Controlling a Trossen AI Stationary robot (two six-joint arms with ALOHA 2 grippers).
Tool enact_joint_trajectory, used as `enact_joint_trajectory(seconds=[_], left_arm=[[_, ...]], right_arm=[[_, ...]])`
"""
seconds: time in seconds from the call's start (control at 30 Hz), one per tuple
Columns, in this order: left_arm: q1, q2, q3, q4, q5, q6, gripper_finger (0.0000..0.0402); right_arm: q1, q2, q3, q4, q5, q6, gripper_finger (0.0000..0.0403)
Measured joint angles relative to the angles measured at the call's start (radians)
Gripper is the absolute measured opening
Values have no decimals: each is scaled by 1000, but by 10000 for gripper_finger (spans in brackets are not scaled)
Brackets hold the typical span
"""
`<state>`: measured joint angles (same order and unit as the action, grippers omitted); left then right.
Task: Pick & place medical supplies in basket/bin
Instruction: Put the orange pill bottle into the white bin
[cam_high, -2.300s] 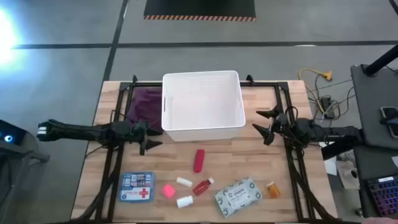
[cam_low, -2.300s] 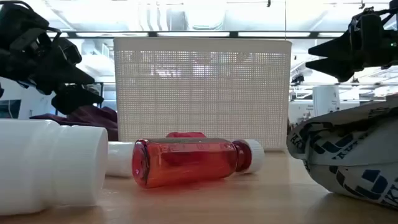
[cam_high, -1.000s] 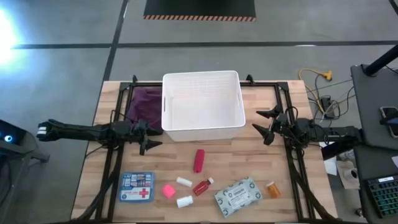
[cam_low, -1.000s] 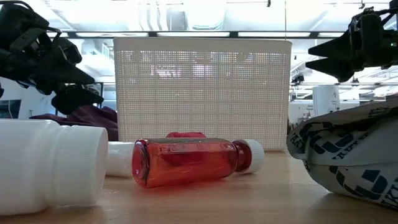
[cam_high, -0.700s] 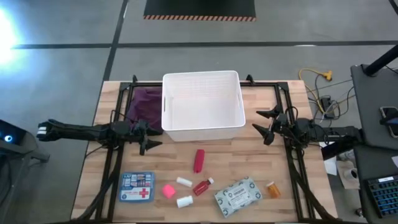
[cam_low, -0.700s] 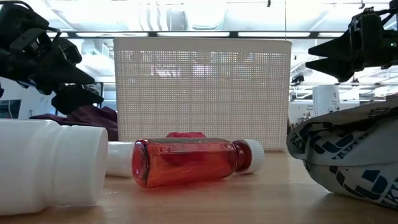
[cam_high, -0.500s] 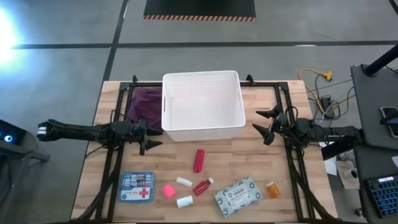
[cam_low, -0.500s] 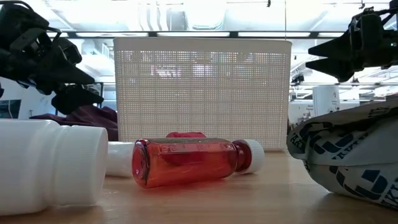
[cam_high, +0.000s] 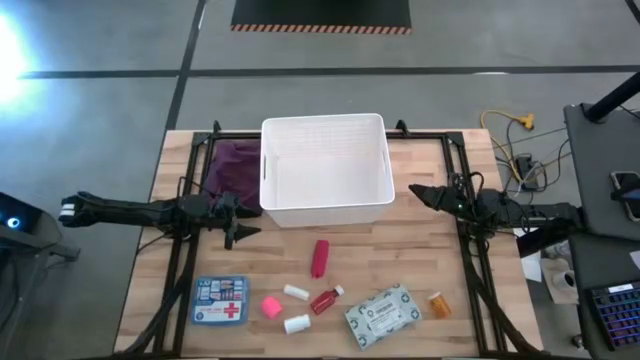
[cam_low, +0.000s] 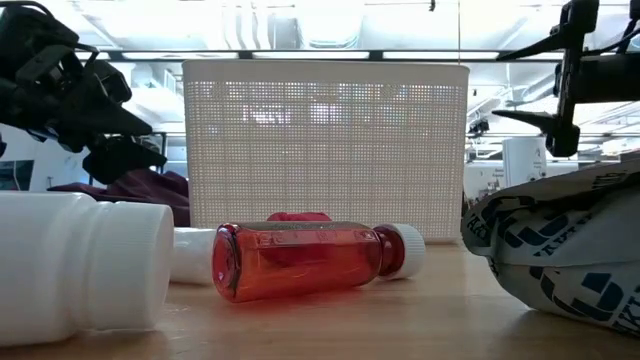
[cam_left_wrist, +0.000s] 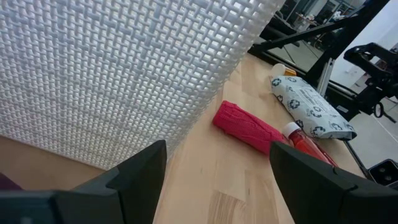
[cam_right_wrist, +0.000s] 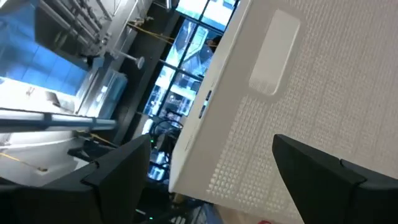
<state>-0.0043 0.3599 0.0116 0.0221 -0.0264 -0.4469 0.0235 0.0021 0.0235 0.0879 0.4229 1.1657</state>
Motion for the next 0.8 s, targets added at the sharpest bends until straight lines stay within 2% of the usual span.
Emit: enact_joint_trajectory(seconds=[0.1, 0.3, 0.4, 0.53, 0.8], left_arm=[[0, 0, 0, 0, 0, 0, 268], [0, 0, 0, 0, 0, 0, 268], [0, 0, 0, 0, 0, 5, 268], [0, 0, 0, 0, 0, 66, 268], [0, 0, 0, 0, -1, 69, 268]], right_arm=[[5, 0, 0, 8, -29, -2, 327], [5, 23, 0, 106, -246, 70, 327], [25, 79, 20, 63, -341, 162, 327], [81, 203, 129, -186, -427, 259, 327], [216, 565, 507, -931, -612, 358, 327]])
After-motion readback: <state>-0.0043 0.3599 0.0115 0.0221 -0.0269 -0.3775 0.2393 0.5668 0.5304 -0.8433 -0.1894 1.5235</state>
